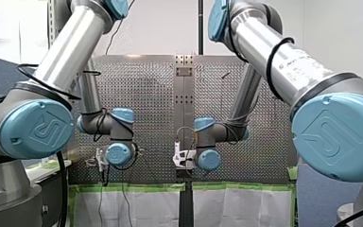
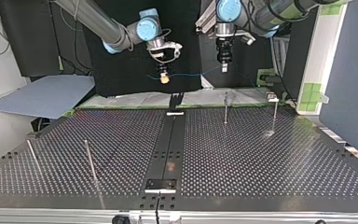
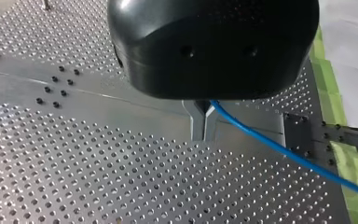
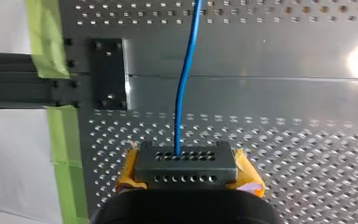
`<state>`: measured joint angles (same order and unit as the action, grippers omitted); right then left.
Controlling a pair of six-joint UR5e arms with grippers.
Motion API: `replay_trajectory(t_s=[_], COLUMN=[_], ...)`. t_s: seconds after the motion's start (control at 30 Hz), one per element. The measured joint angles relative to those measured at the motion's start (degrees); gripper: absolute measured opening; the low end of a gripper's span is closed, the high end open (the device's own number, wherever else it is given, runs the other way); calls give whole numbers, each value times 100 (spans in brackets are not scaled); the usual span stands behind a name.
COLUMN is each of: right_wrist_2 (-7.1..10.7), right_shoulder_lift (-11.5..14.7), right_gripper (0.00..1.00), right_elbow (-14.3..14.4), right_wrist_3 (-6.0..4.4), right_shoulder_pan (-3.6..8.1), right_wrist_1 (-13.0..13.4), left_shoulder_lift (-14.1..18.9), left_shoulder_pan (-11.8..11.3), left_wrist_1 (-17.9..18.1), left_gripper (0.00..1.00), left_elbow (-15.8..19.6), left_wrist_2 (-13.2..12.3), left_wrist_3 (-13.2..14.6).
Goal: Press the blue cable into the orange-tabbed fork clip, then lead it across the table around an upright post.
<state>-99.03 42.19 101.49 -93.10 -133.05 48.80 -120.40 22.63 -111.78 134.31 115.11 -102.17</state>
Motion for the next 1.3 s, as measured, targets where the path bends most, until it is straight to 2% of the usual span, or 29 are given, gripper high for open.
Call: replay_trajectory(t_s=[0.23,0.4,0.7,0.97,1.3], right_wrist_2=[85,127,308,548,605], right_shoulder_lift=[-146,-156,-173,-204,-472], right_gripper=[0,0,0,0,0], right_elbow=[-184,-309,-467,-519,-663], right_wrist_3=[9,29,62,112,155], right_shoulder_pan=[91,164,258,266,267], right_wrist_1=[-60,-125,-196,-196,-229], left_shoulder_lift=[-407,-733,-1224,-1296,-1296], left_shoulder_pan=[-87,-172,-372,-577,-797], left_wrist_1=[175,29,-184,-475,-696], left_gripper=[0,0,0,0,0], left_elbow=[-299,-507,-767,-1108,-1356], left_wrist_2=[-26,-64,-209,-262,-264], left_wrist_3=[-155,-162,-148,-147,-201])
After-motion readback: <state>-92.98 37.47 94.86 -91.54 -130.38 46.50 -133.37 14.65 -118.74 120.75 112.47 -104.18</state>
